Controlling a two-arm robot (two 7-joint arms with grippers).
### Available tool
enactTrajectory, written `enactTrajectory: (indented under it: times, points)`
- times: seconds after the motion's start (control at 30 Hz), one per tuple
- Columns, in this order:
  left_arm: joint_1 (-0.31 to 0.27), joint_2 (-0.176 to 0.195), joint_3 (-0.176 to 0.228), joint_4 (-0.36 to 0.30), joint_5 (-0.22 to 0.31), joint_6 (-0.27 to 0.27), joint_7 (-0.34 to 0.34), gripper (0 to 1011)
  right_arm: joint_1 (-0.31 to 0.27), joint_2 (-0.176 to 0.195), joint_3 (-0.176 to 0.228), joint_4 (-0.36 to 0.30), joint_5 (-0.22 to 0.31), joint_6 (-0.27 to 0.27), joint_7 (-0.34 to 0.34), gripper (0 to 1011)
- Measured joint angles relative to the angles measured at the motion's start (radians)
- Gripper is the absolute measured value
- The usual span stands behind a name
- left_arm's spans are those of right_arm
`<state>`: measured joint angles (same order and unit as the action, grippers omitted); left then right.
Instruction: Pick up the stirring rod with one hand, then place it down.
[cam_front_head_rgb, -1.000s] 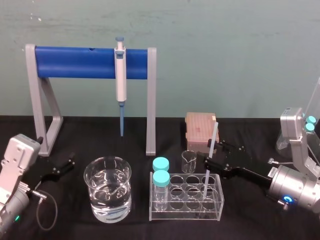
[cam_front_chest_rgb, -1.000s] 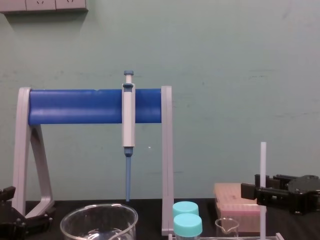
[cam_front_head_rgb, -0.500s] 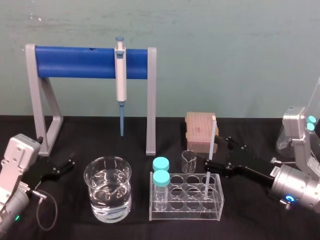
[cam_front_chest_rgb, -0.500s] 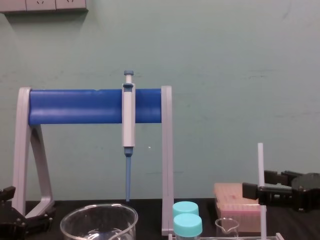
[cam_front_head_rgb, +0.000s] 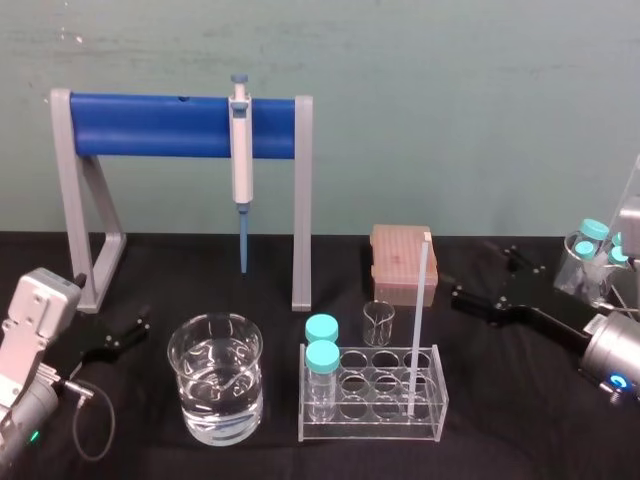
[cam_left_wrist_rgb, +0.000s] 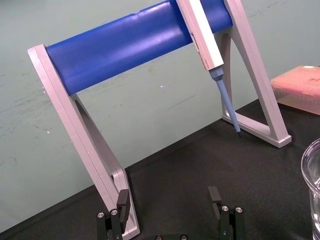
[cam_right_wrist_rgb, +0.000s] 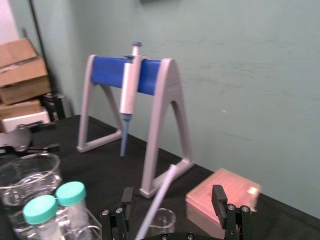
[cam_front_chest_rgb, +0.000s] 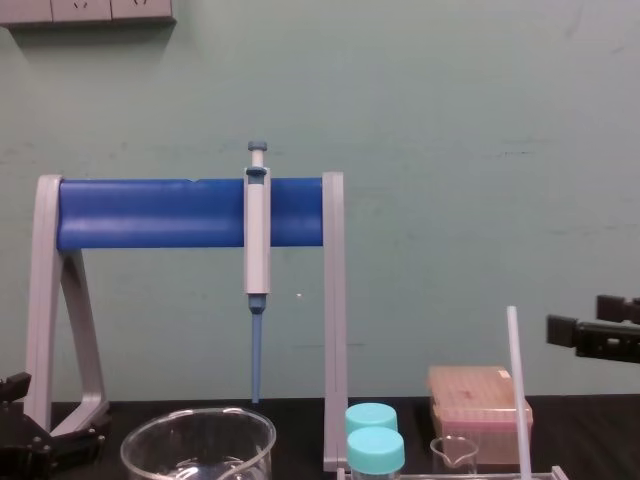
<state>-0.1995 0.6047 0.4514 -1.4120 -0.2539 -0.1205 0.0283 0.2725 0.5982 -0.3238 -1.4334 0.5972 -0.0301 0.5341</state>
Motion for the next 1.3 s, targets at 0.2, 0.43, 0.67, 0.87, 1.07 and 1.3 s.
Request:
enactTrajectory:
  times: [0.2,0.43,0.67,0.87,1.07,1.3]
  points:
    - [0.0,0.0,0.0,0.0,0.0,0.0,0.0,1005,-0.049,-0.014,0.028,-0.025,-0.045,0.014,-0.108,1003]
    - [0.0,0.0,0.0,0.0,0.0,0.0,0.0,1005,-0.112,-0.085,0.05,-0.04,-0.145,-0.021,-0.307,1003]
    - [0.0,0.0,0.0,0.0,0.0,0.0,0.0,1005,-0.145,-0.167,0.07,-0.022,-0.219,-0.08,-0.447,1003]
    - [0.0,0.0,0.0,0.0,0.0,0.0,0.0,1005,-0.147,-0.202,0.086,0.004,-0.23,-0.092,-0.471,1003]
    - [0.0,0.0,0.0,0.0,0.0,0.0,0.0,1005,-0.147,-0.199,0.084,0.004,-0.23,-0.092,-0.471,1003]
    - [0.0,0.0,0.0,0.0,0.0,0.0,0.0,1005,-0.146,-0.197,0.082,0.002,-0.229,-0.092,-0.47,1003]
